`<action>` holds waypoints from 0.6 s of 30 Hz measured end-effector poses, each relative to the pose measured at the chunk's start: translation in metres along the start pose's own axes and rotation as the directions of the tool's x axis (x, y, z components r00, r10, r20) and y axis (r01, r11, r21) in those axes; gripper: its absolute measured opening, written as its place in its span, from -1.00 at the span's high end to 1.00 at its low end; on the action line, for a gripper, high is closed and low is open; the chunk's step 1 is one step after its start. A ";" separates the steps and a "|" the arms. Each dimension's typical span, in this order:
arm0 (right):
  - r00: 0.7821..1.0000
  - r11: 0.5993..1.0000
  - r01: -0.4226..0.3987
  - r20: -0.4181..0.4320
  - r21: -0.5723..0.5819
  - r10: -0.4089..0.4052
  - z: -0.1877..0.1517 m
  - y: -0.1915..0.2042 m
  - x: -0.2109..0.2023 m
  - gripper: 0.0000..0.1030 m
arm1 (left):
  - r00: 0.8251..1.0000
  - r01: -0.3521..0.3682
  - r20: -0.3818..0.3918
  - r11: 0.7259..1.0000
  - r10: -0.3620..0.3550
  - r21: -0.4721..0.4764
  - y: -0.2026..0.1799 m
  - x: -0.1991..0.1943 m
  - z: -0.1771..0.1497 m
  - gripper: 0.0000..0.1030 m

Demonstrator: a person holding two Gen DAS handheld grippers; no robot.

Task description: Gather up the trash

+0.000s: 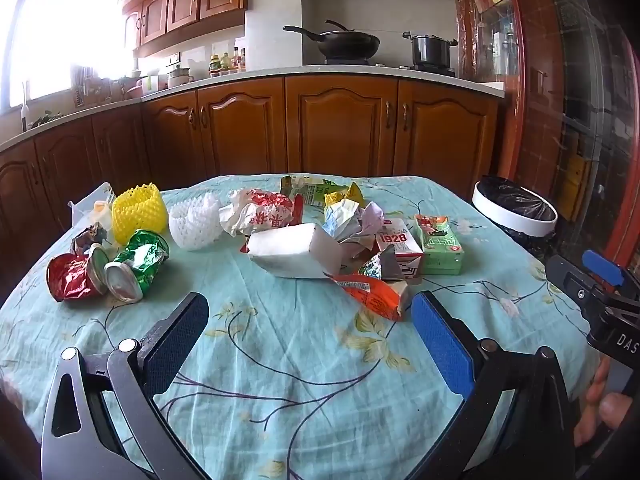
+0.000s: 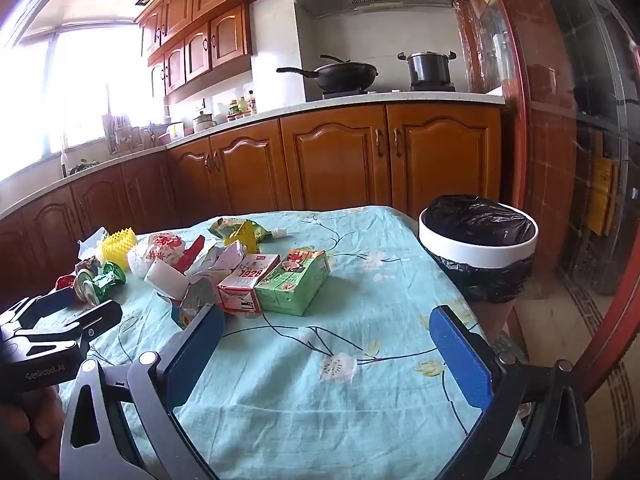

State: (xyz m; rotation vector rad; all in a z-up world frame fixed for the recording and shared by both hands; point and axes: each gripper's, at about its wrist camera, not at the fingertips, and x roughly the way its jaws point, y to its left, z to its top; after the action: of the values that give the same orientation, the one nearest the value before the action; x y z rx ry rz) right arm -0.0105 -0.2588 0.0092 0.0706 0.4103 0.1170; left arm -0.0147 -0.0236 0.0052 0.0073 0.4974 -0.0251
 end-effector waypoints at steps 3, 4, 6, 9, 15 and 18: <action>1.000 1.000 0.001 -0.003 -0.001 -0.001 0.000 -0.001 0.000 -1.00 | 1.000 0.000 -0.001 1.000 0.000 0.002 0.000 0.001 0.000 -1.00; 1.000 1.000 0.000 -0.003 0.000 0.000 0.001 -0.002 0.001 -1.00 | 1.000 0.000 -0.001 1.000 0.000 0.002 0.000 0.000 0.001 -1.00; 1.000 1.000 0.000 -0.003 -0.002 0.000 0.001 -0.002 0.001 -1.00 | 1.000 0.000 0.001 1.000 0.000 0.002 -0.001 -0.001 0.001 -1.00; 1.000 1.000 -0.001 -0.005 0.000 0.001 0.001 0.003 -0.001 -1.00 | 1.000 0.002 -0.002 1.000 -0.002 0.000 -0.001 0.000 0.001 -1.00; 1.000 1.000 -0.001 -0.005 -0.003 0.001 0.001 0.002 0.000 -1.00 | 1.000 0.004 -0.003 1.000 -0.004 0.000 0.000 0.000 0.000 -1.00; 1.000 1.000 -0.003 -0.003 -0.002 0.003 0.001 0.002 0.001 -1.00 | 1.000 0.005 -0.005 1.000 -0.005 0.001 0.000 0.000 0.000 -1.00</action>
State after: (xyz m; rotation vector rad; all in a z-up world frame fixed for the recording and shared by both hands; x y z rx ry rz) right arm -0.0093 -0.2566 0.0104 0.0692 0.4135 0.1202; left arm -0.0145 -0.0236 0.0051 0.0075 0.5027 -0.0304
